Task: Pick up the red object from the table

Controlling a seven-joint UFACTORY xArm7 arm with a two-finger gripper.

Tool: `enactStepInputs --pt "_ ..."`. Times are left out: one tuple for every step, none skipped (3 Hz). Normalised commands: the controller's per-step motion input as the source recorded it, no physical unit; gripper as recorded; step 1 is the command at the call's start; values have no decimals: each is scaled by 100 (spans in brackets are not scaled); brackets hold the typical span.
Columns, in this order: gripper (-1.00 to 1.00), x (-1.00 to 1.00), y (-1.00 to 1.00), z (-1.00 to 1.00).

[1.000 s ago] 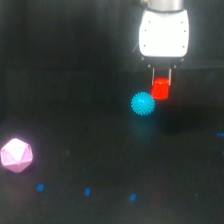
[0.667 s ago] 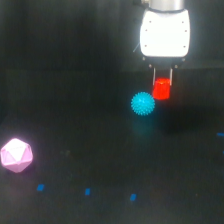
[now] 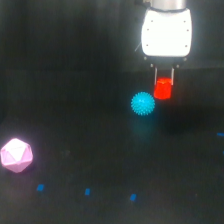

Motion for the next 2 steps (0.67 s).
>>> enactStepInputs --pt "-100 12 3 11" --pt "-100 -40 13 4"
